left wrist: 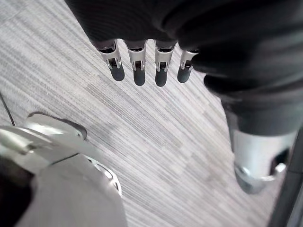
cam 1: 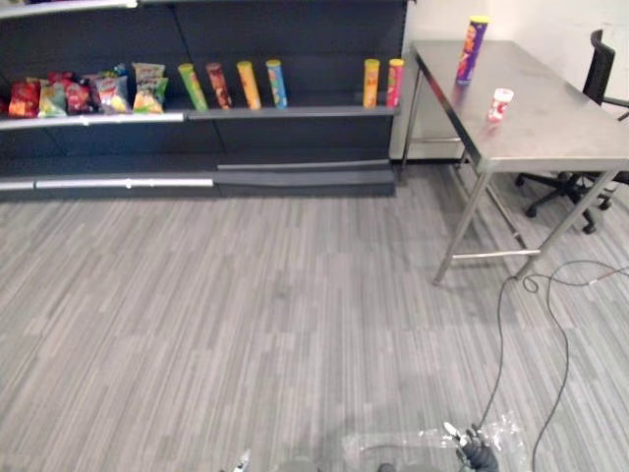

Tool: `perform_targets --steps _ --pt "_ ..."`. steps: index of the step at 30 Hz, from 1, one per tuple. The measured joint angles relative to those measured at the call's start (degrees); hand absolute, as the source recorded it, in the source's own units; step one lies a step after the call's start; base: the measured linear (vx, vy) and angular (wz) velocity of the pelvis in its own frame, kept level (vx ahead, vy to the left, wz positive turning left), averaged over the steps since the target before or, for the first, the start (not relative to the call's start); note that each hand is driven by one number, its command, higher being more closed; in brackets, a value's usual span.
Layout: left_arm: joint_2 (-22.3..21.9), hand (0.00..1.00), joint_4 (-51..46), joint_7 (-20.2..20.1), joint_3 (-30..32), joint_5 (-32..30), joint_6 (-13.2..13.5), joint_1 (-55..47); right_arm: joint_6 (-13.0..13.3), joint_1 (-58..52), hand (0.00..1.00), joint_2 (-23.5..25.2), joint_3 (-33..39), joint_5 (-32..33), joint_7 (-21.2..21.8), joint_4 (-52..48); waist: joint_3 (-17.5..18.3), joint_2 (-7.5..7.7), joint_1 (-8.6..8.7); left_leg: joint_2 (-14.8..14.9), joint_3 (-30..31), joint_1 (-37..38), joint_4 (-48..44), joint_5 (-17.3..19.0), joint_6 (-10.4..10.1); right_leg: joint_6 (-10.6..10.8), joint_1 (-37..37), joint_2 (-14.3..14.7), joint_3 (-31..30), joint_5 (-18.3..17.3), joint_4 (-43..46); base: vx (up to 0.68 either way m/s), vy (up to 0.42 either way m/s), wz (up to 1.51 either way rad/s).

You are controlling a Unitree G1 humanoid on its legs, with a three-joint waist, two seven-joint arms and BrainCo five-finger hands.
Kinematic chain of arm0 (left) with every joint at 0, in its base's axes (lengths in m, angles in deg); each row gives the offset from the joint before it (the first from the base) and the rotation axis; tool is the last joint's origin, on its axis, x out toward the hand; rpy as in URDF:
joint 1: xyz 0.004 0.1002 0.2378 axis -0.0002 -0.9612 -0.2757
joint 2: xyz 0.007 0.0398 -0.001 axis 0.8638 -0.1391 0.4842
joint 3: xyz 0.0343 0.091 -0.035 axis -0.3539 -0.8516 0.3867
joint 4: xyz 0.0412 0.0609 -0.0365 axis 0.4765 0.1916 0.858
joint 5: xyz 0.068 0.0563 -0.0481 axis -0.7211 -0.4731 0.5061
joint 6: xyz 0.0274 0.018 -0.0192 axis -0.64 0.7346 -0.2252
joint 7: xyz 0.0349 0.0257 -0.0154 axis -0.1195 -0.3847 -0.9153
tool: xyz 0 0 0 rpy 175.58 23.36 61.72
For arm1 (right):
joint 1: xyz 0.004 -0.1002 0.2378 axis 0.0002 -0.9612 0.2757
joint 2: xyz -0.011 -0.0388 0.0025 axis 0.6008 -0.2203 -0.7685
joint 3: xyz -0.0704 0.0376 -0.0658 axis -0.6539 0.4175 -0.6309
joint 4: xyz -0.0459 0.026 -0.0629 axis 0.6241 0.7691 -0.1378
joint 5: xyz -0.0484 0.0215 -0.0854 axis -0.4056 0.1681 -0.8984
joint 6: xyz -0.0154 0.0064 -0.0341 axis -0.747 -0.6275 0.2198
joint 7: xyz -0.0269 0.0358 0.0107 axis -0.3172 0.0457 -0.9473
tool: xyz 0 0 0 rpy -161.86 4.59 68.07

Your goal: Put the gum and the chips on the shelf.

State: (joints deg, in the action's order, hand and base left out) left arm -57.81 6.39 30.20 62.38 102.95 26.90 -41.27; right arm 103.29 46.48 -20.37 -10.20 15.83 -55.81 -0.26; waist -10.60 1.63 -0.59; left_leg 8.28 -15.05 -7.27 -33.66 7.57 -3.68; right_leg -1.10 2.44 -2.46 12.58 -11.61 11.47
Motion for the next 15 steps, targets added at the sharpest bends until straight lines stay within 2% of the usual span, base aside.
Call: perform_targets --steps 1,2,3,5,6,8,9,11,12,13,14,15 --pt "-1.3 0.00 -0.3 -0.3 1.0 2.3 0.2 -0.4 0.1 -0.3 0.00 -0.6 -0.5 -0.1 -0.1 -1.2 -0.5 -0.88 0.15 2.6 -0.1 -4.4 -8.8 -0.6 1.0 -0.6 0.5 0.7 -0.5 -0.6 0.9 0.04 0.021 -0.20" --pt "-1.9 0.00 -0.3 -0.4 1.3 4.6 0.4 -0.6 0.0 -0.3 0.00 -0.7 -0.5 -0.1 -0.5 -2.1 -1.1 -1.41 0.22 3.8 -0.1 -6.4 -12.6 0.4 0.6 -0.5 1.3 0.8 -1.1 -1.2 1.5 0.05 0.029 -0.21" --pt "-2.0 0.00 -0.4 -0.6 1.3 5.2 0.5 -0.6 0.0 -0.4 0.00 -0.7 -0.5 -0.1 -0.7 -2.5 -1.2 -1.44 0.16 4.2 -0.2 -6.9 -12.6 0.5 0.6 -0.4 1.6 0.6 -1.6 -1.5 1.8 0.09 0.043 -0.24" --pt "-2.4 0.00 -1.4 -1.1 1.2 5.4 1.1 -1.7 -0.1 -0.5 0.00 -0.6 -0.6 -0.1 -1.0 -2.5 -1.3 -1.43 -0.11 4.3 -0.4 -7.5 -8.9 0.7 0.2 -0.1 2.8 -0.3 -2.7 -2.1 2.1 0.13 0.073 -0.28" --pt "-2.5 0.00 -1.5 -1.9 1.2 5.3 1.9 -1.6 -0.1 -0.4 0.00 -0.6 -0.9 -0.1 -1.0 -2.6 -1.3 -1.36 -0.67 3.8 -0.5 -7.4 -3.5 0.5 -0.1 0.3 3.0 -1.3 -4.0 -2.7 2.7 0.21 0.131 -0.35" --pt "-2.8 0.00 -1.9 -2.5 1.0 5.2 2.6 -1.8 -0.3 -0.4 0.00 -1.0 -1.3 -0.1 -0.8 -2.6 -1.3 -1.46 -1.12 2.7 -0.5 -7.4 9.4 -2.1 -0.9 1.3 3.6 -2.7 -5.8 -3.6 2.8 0.28 0.215 -0.38" --pt "-2.9 0.00 -2.0 -2.7 1.0 5.3 2.6 -2.4 -0.3 -0.5 0.00 -1.1 -1.3 -0.1 -0.5 -2.6 -1.4 -1.63 -1.09 2.5 -0.2 -7.4 17.1 -4.8 -1.8 2.3 4.1 -3.4 -6.6 -4.4 2.8 0.25 0.242 -0.30" --pt "-3.4 0.00 -2.1 -3.0 0.8 5.4 2.4 -2.8 -0.3 -0.4 0.00 -1.6 -1.3 -0.1 0.4 -2.5 -1.6 -2.43 -1.07 3.4 0.4 -7.4 23.4 -6.1 -3.1 4.2 5.7 -3.6 -8.1 -6.0 2.8 0.32 0.343 -0.41" --pt "-3.4 0.00 -1.6 -3.0 0.8 5.5 2.4 -3.0 -0.3 -0.5 0.00 -1.8 -1.2 -0.1 0.8 -2.5 -1.6 -2.96 -1.09 3.9 0.6 -7.4 23.8 -6.1 -3.1 5.1 6.9 -3.6 -8.9 -7.0 2.8 0.47 0.504 -0.58" --pt "-3.4 0.00 -0.9 -3.2 0.7 5.8 2.4 -3.2 -0.4 -0.5 0.00 -2.1 -1.0 -0.1 1.2 -2.2 -1.7 -3.38 -1.04 4.5 1.4 -6.9 22.4 -8.8 -2.4 6.8 9.0 -4.1 -10.3 -8.5 2.5 0.43 0.450 -0.49" --pt "-3.2 0.00 -0.5 -3.3 0.4 5.8 2.3 -3.3 -0.5 -0.4 0.00 -2.1 -1.0 -0.1 1.2 -1.5 -1.7 -3.14 -1.08 3.8 1.3 -6.5 20.8 -10.3 -1.5 6.8 10.2 -5.2 -11.0 -9.2 2.2 0.37 0.366 -0.47" --pt "-2.3 0.00 -0.1 -3.3 0.1 5.8 2.6 -3.5 -0.8 -0.4 0.00 -1.7 -0.7 -0.7 1.2 0.2 -0.8 -2.23 -1.24 2.1 0.9 -6.5 18.3 -9.9 -0.8 6.2 11.6 -6.8 -11.8 -9.5 0.7 0.37 0.297 -0.36"
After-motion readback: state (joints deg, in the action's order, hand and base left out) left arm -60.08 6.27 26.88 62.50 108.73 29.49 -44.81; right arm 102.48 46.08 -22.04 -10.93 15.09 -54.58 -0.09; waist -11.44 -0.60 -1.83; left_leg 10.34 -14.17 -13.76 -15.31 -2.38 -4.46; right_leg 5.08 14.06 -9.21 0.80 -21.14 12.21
